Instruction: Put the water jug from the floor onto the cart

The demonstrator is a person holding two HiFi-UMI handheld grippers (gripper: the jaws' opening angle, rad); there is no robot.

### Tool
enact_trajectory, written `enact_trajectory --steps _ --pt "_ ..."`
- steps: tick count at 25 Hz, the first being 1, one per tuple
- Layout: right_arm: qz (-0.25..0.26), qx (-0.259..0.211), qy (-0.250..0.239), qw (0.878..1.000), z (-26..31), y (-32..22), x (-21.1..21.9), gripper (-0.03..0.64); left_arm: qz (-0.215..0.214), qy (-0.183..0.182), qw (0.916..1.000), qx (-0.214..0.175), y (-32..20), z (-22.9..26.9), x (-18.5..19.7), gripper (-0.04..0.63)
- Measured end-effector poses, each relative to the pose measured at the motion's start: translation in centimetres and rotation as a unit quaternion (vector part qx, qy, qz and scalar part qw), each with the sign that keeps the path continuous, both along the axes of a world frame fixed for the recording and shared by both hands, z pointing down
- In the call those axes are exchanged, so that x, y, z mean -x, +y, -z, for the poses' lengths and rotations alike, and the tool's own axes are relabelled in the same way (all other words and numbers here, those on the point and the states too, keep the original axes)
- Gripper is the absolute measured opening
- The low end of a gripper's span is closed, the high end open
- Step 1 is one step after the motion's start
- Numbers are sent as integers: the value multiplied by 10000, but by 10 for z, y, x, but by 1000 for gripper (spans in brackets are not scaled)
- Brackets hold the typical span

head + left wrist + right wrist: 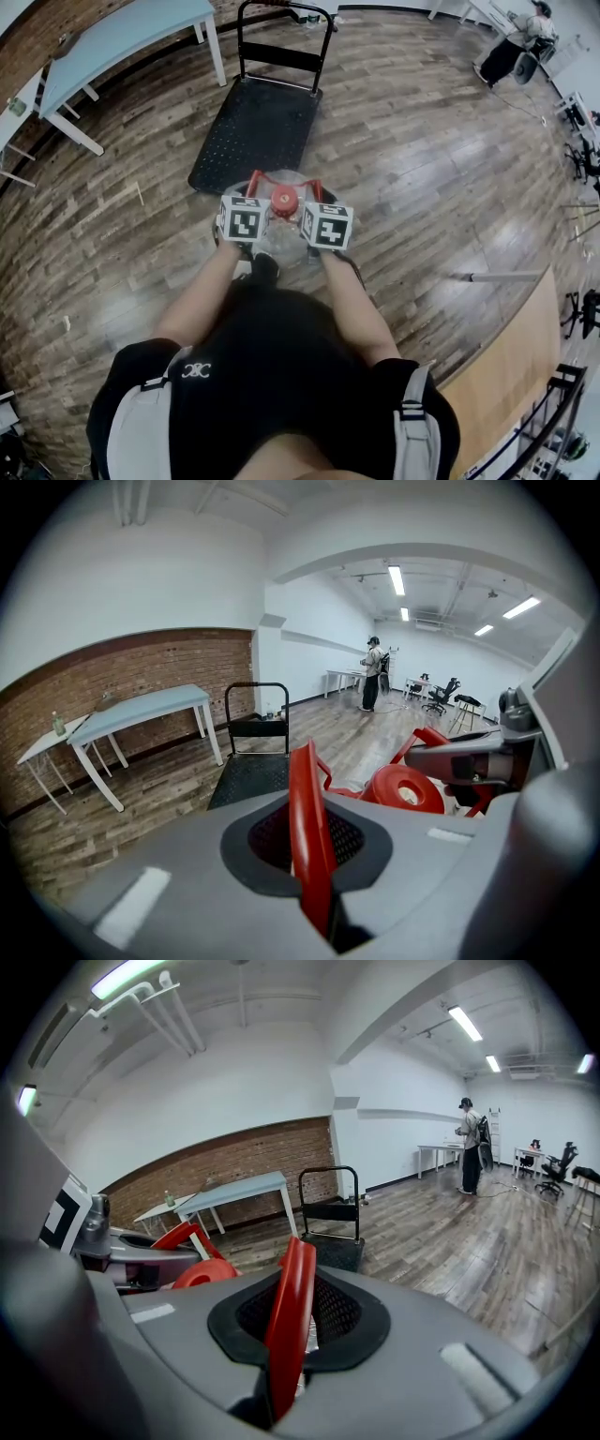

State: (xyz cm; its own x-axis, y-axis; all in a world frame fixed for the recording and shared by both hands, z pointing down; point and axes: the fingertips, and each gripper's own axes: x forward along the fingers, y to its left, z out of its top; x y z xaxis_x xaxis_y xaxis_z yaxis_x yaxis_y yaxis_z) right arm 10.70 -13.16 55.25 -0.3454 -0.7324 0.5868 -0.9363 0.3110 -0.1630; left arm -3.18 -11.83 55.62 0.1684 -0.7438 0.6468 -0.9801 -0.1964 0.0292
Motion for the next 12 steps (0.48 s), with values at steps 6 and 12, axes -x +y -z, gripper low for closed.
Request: enact_trajectory --steps 6,12 --pt "14 159 8 9999 -15 -44 9 52 -34 111 9998 176 -44 -15 9 0" --pt "35 293 72 9995 -26 -87 26 52 -57 135 9994 329 -87 -26 28 0"
